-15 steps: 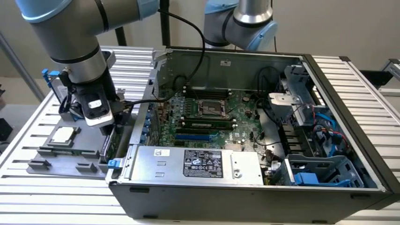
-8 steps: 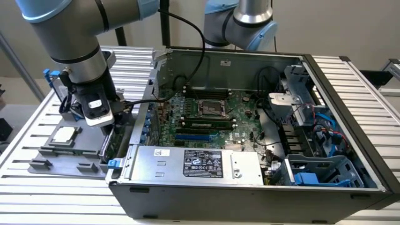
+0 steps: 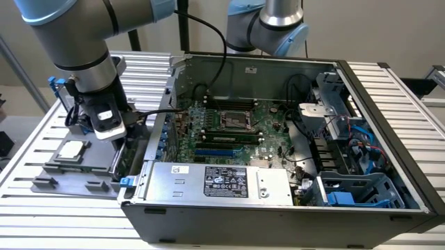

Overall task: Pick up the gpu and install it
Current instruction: 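Pick up the gpu and move the gpu toward the slot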

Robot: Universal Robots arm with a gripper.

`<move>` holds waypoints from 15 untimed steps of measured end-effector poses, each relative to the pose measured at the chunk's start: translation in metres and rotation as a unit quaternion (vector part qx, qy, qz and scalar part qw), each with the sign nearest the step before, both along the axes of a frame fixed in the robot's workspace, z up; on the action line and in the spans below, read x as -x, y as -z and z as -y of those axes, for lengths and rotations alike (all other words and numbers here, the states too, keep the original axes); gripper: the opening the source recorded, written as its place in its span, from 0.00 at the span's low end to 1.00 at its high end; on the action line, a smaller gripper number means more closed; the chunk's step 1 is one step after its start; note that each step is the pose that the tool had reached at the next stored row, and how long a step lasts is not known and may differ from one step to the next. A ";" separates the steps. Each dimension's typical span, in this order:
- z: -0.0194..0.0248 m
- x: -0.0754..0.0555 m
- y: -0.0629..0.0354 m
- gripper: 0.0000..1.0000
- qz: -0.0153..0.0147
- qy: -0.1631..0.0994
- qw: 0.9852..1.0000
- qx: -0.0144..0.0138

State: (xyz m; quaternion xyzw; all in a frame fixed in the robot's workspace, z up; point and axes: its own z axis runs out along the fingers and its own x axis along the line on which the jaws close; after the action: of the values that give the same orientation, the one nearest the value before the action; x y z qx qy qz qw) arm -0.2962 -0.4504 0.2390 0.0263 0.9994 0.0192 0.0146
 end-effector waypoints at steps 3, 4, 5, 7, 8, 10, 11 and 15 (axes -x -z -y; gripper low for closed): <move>0.0000 0.001 0.0000 0.00 0.000 -0.015 1.000 0.000; 0.0000 0.002 0.0000 0.00 0.000 -0.019 1.000 0.000; 0.0000 0.003 0.0000 0.00 0.000 -0.024 1.000 0.000; 0.0000 0.004 0.0000 0.00 0.000 -0.031 1.000 0.000; 0.0000 0.004 0.0000 0.00 0.000 -0.034 0.999 -0.001; 0.0000 0.004 0.0000 0.00 0.000 -0.034 0.999 -0.001; 0.0000 0.004 0.0000 0.00 0.000 -0.035 0.999 -0.001; 0.0000 0.004 0.0000 0.00 0.000 -0.034 0.999 -0.001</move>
State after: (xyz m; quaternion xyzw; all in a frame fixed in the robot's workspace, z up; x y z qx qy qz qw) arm -0.3002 -0.4504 0.2390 -0.0082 0.9997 0.0205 0.0139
